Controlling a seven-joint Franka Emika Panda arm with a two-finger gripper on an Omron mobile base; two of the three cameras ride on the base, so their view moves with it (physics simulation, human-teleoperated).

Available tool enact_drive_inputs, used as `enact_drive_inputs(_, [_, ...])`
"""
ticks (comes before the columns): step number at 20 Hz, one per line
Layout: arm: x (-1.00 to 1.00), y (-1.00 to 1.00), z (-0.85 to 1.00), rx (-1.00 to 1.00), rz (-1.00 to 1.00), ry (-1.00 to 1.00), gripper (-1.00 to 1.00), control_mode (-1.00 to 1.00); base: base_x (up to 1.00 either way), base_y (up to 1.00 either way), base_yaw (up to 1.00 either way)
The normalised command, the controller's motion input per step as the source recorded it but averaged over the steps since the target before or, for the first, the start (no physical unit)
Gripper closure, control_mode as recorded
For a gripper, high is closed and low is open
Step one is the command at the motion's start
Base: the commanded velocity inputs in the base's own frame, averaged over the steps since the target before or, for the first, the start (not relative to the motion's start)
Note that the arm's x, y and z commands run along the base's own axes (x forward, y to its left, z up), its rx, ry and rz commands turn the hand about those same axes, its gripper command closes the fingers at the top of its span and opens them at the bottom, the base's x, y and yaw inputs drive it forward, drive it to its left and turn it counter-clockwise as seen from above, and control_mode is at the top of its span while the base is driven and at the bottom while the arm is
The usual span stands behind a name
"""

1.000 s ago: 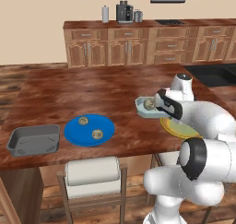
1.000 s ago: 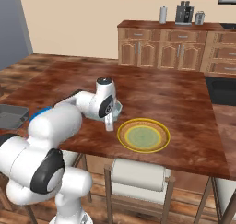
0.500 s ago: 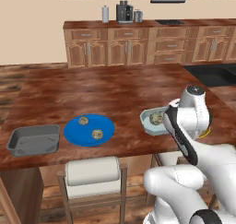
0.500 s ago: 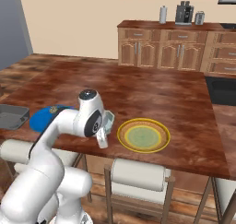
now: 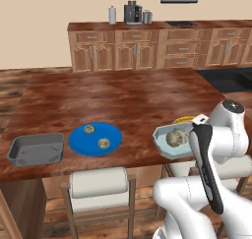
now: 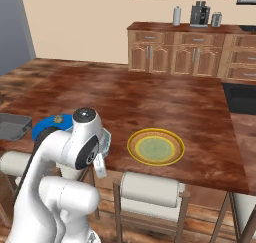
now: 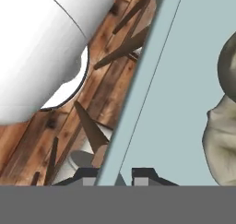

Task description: Place two dumplings into each of the tupperware containers and then place the containers in the fridge.

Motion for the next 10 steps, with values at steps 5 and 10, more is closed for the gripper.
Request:
enact_drive_inputs(5, [-0.16, 0.44, 0.02, 0.00, -0.05, 0.00, 1.00, -1.00, 0.00, 0.00, 0.00])
enact_drive_inputs(10, [-0.13, 0.00, -0.01, 0.09, -0.11, -0.06, 1.00, -1.00, 0.00, 0.00, 0.00])
